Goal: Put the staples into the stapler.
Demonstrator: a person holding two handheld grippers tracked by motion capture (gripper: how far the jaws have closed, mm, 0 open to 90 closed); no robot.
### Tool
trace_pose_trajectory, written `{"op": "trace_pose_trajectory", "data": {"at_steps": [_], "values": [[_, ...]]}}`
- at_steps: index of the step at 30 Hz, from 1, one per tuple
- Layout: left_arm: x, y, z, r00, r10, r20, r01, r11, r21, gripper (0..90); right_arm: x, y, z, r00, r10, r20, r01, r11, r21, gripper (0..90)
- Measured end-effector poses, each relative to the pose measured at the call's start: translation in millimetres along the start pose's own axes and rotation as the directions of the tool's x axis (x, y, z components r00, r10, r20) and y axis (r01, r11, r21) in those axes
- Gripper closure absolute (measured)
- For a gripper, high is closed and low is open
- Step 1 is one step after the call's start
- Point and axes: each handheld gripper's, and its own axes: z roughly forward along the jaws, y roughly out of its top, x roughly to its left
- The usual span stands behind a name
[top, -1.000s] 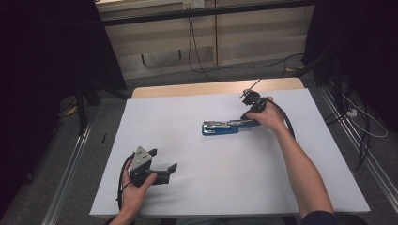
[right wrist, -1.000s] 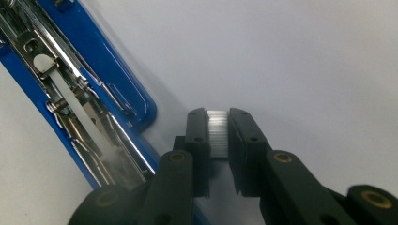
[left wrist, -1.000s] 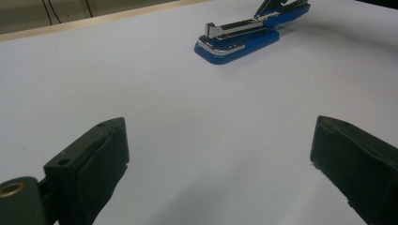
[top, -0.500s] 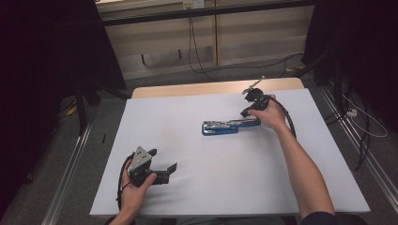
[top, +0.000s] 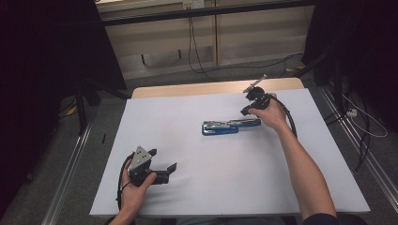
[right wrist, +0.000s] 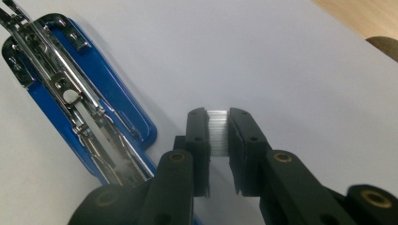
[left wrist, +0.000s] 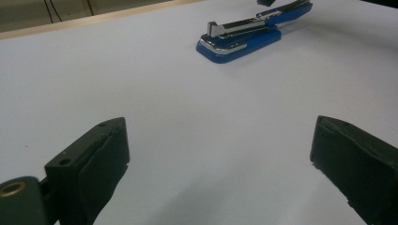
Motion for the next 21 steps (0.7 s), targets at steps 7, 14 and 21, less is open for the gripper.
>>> {"op": "trace_pose_trajectory", "data": {"at_steps": [7, 14, 21], "values": [[1.6, -0.1, -1.0, 0.9997, -0.023, 0.004, 0.023, 0.9997, -0.011, 5.1, 2.6, 0.3, -4.6, 1.0, -0.002, -0.007, 0.002, 1.0, -0.029, 79.3], [7.0, 1.5, -4.8, 0.9984, -0.052, -0.024, 0.051, 0.998, -0.038, 4.9, 8.5, 0.6, -8.4, 0.9996, -0.023, -0.018, 0.022, 0.998, -0.054, 79.3], [5.8, 1.3, -3.5, 0.9986, -0.05, -0.019, 0.049, 0.9981, -0.038, 4.9, 13.6, 2.4, -10.8, 0.9988, -0.037, -0.031, 0.035, 0.996, -0.084, 79.3]]}}
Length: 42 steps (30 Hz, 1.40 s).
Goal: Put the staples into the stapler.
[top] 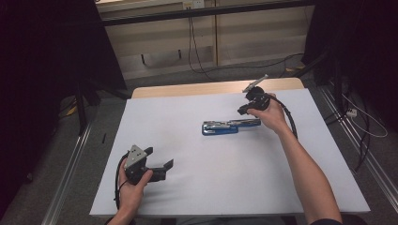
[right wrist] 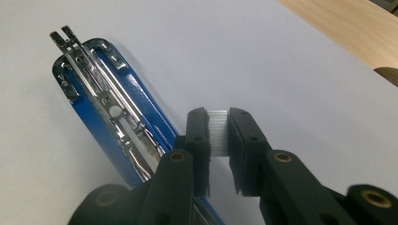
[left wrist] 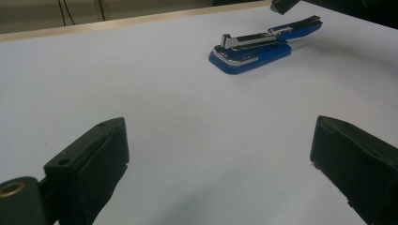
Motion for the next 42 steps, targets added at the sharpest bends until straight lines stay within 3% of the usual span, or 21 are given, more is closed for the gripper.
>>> {"op": "trace_pose_trajectory", "data": {"at_steps": [22, 28, 42], "values": [[-1.6, 0.2, -0.2, 1.0, 0.007, 0.001, -0.007, 1.0, 0.002, 4.9, 25.1, 11.4, -1.9, 0.9958, -0.075, -0.053, 0.073, 0.996, -0.049, 79.3], [-4.6, 1.5, -0.1, 0.9991, 0.041, -0.005, -0.041, 0.9992, 0.0, 4.9, 32.5, 14.0, 0.7, 0.9937, -0.093, -0.062, 0.091, 0.995, -0.042, 79.3], [-5.1, 1.3, -0.3, 0.9993, 0.036, 0.003, -0.036, 0.9993, -0.001, 4.9, 47.1, 20.2, 10.2, 0.9841, -0.149, -0.096, 0.144, 0.988, -0.06, 79.3]]}}
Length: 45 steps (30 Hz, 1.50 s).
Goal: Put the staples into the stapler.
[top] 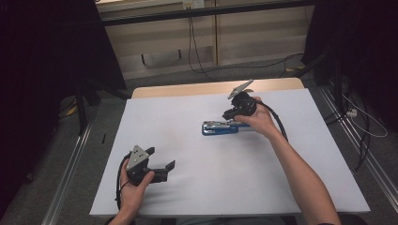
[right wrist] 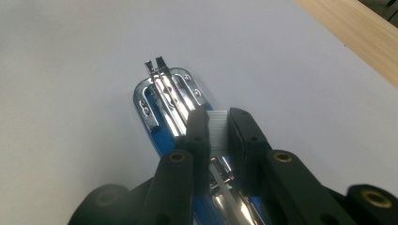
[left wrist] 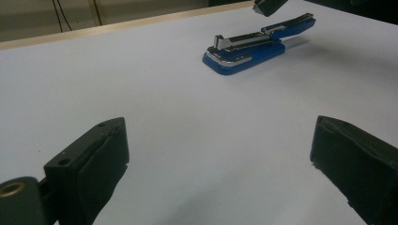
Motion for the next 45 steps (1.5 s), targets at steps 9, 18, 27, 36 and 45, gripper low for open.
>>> {"op": "trace_pose_trajectory", "data": {"at_steps": [9, 18, 27, 36, 45], "values": [[0.1, 0.0, -0.4, 1.0, 0.004, -0.001, -0.004, 1.0, 0.0, 4.9, 5.1, 6.1, 5.0, 0.9996, -0.022, -0.017, 0.022, 1.0, -0.006, 79.3], [-0.5, 0.0, 0.2, 1.0, 0.006, 0.004, -0.006, 1.0, 0.003, 4.9, 9.8, 11.9, 12.2, 0.9976, -0.062, -0.031, 0.061, 0.998, -0.012, 79.3], [-0.4, -0.1, 0.0, 1.0, 0.009, 0.004, -0.009, 1.0, 0.002, 4.9, 13.9, 19.2, 20.4, 0.9952, -0.081, -0.056, 0.079, 0.997, -0.022, 79.3], [0.1, -0.1, -0.5, 1.0, 0.008, 0.001, -0.008, 1.0, 0.001, 4.9, 17.3, 24.6, 32.5, 0.9962, -0.062, -0.061, 0.062, 0.998, 0.006, 79.3], [-0.1, 0.0, -0.7, 0.9999, 0.011, 0.004, -0.011, 0.9999, -0.001, 4.9, 19.5, 29.0, 36.6, 0.9937, -0.083, -0.075, 0.082, 0.997, -0.012, 79.3]]}}
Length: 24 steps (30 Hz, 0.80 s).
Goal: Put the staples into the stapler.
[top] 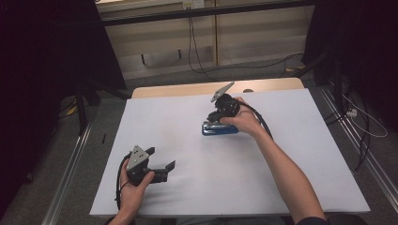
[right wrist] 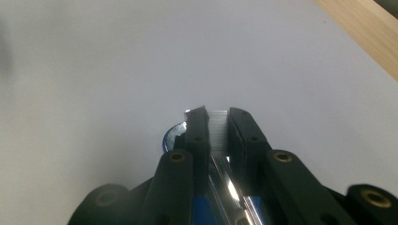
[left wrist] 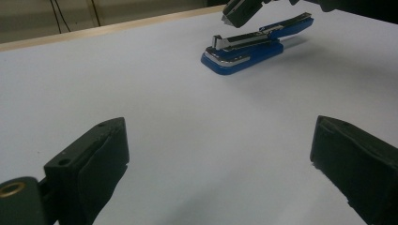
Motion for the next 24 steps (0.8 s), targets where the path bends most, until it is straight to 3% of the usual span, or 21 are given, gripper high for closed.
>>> {"op": "trace_pose_trajectory", "data": {"at_steps": [10, 20, 24], "values": [[-0.2, 0.0, 0.4, 1.0, -0.002, 0.006, 0.002, 1.0, 0.0, 4.9, -1.4, -0.9, 5.9, 0.9994, -0.022, -0.025, 0.021, 0.999, -0.035, 79.3], [0.2, 0.1, 0.0, 1.0, -0.003, 0.003, 0.003, 1.0, 0.0, 4.9, -3.9, -1.8, 8.6, 0.9982, -0.049, -0.035, 0.048, 0.998, -0.034, 79.3], [0.3, -0.3, 0.1, 1.0, -0.004, 0.003, 0.004, 1.0, 0.003, 4.9, -5.3, -2.4, 8.8, 0.9957, -0.08, -0.047, 0.079, 0.997, -0.023, 79.3]]}}
